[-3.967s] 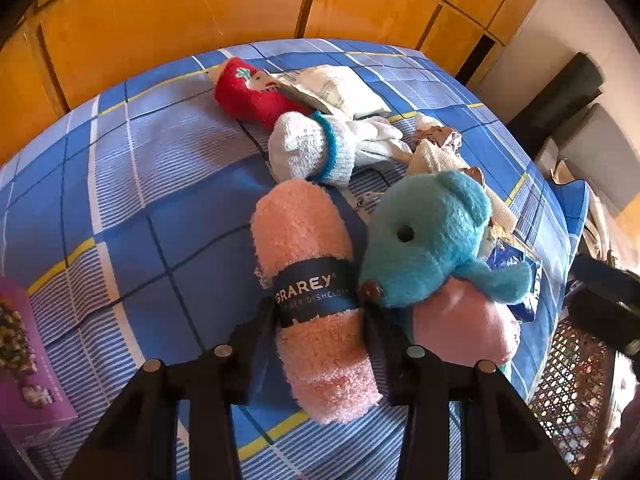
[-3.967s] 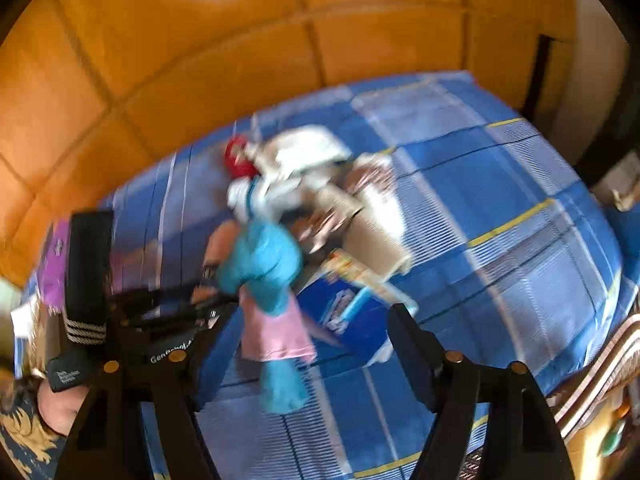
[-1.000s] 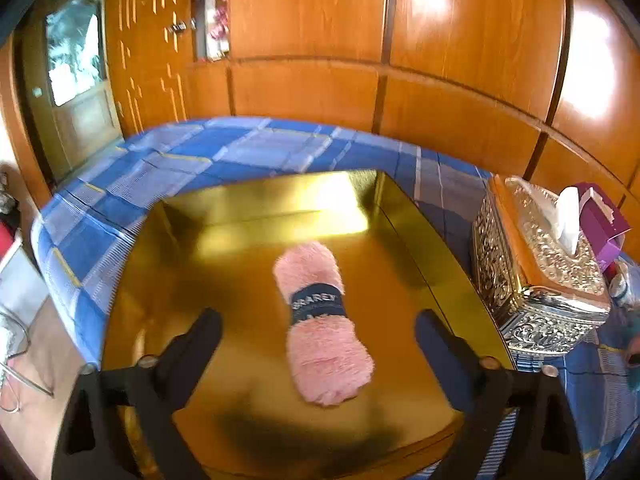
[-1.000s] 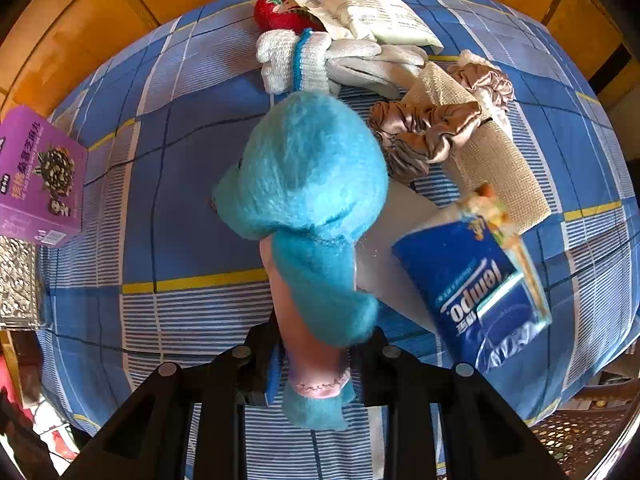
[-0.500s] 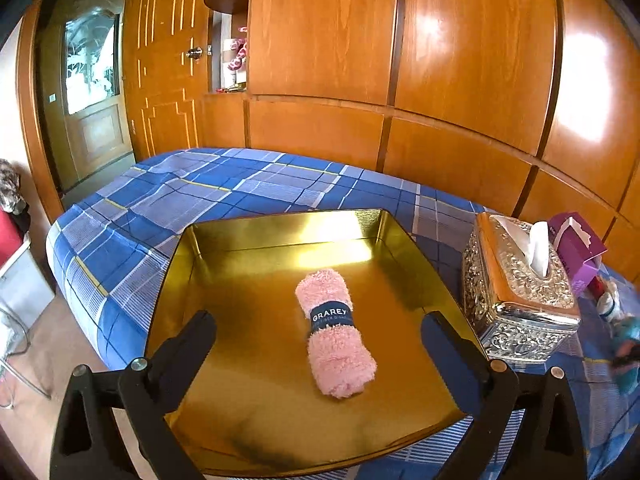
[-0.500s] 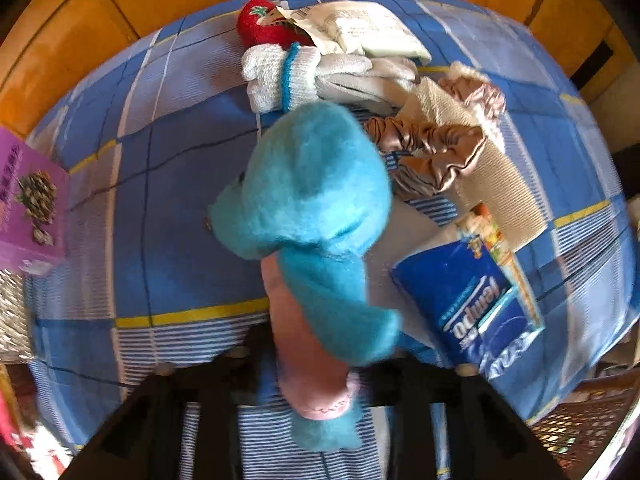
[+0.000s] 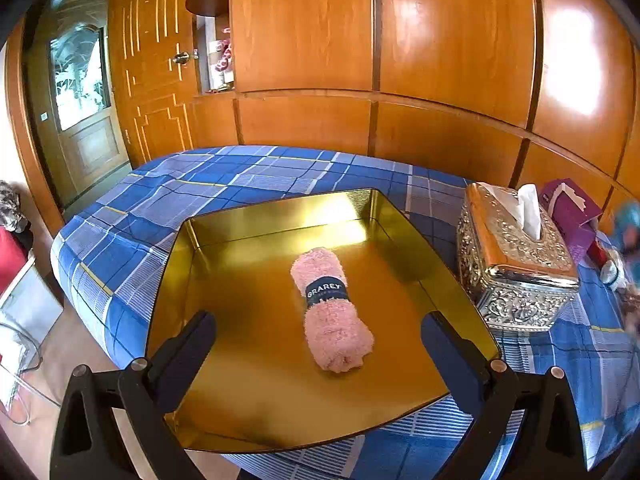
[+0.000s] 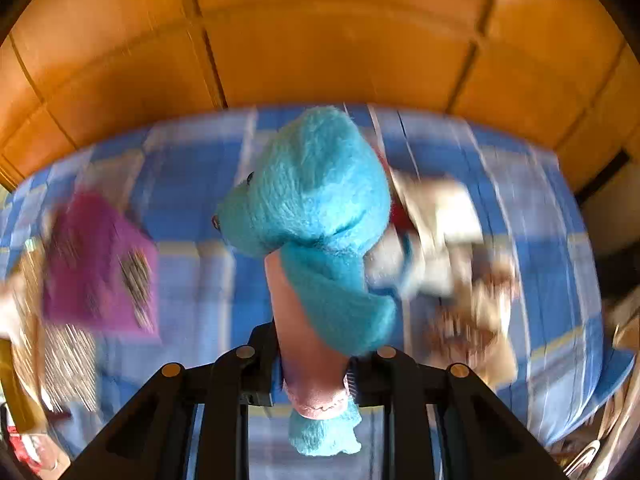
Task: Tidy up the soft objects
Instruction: 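Carry the teal bear to the gold tray and release it with the right tool, then move both tools back to the pile and grasp the white knit glove with the left tool, then lift the white glove with the left tool while the right tool grasps the white paper packet, then place the white glove in the gold tray beside the dishcloth with the left tool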
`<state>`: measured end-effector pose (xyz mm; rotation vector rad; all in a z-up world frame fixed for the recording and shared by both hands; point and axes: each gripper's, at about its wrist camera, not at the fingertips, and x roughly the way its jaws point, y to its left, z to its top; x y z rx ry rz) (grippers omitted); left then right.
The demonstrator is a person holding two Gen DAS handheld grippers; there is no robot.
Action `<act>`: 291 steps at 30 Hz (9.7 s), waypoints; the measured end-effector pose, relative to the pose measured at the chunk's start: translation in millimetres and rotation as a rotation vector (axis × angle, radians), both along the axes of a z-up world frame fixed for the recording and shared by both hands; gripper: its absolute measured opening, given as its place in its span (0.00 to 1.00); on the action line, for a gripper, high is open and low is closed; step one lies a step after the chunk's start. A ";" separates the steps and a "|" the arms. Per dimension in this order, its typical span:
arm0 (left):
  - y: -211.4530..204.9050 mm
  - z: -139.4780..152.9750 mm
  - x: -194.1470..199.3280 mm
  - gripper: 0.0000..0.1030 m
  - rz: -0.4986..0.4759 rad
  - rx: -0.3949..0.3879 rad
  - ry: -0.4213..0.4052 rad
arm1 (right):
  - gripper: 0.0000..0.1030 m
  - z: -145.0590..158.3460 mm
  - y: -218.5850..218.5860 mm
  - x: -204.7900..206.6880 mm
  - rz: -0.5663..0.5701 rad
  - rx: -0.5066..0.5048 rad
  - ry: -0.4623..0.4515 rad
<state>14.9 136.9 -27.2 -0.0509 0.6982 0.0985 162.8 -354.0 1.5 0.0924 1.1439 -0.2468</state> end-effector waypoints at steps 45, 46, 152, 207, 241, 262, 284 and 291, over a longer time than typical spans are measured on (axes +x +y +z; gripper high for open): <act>51.3 13.6 -10.1 1.00 0.186 -0.072 -0.042 | 0.42 -28.6 405.1 -8.9 0.687 0.099 -0.169; 50.2 14.3 -10.3 1.00 0.186 -0.066 -0.043 | 0.44 -25.2 402.1 -14.2 0.680 0.087 -0.190; -577.4 -60.0 137.8 0.48 -1.169 0.246 0.230 | 0.61 -41.6 -174.9 -158.3 -0.643 0.384 -0.437; -429.7 -80.2 80.3 0.51 -0.918 0.062 0.156 | 0.50 -52.4 -126.5 2.1 -0.298 0.188 -0.170; -360.8 111.9 250.0 0.47 -0.444 -0.037 0.058 | 0.52 -107.2 -102.3 -5.9 -0.147 0.101 -0.017; -2.0 13.7 155.3 0.47 0.172 -0.036 0.117 | 0.53 -109.5 -83.8 -3.2 -0.084 -0.019 -0.017; 61.4 -45.1 57.2 0.69 0.272 0.005 0.152 | 0.46 -47.3 -30.5 10.6 -0.015 -0.263 -0.133; 42.6 -26.3 44.8 0.71 0.206 -0.003 0.096 | 0.46 -8.0 -1.0 48.1 0.014 -0.293 -0.168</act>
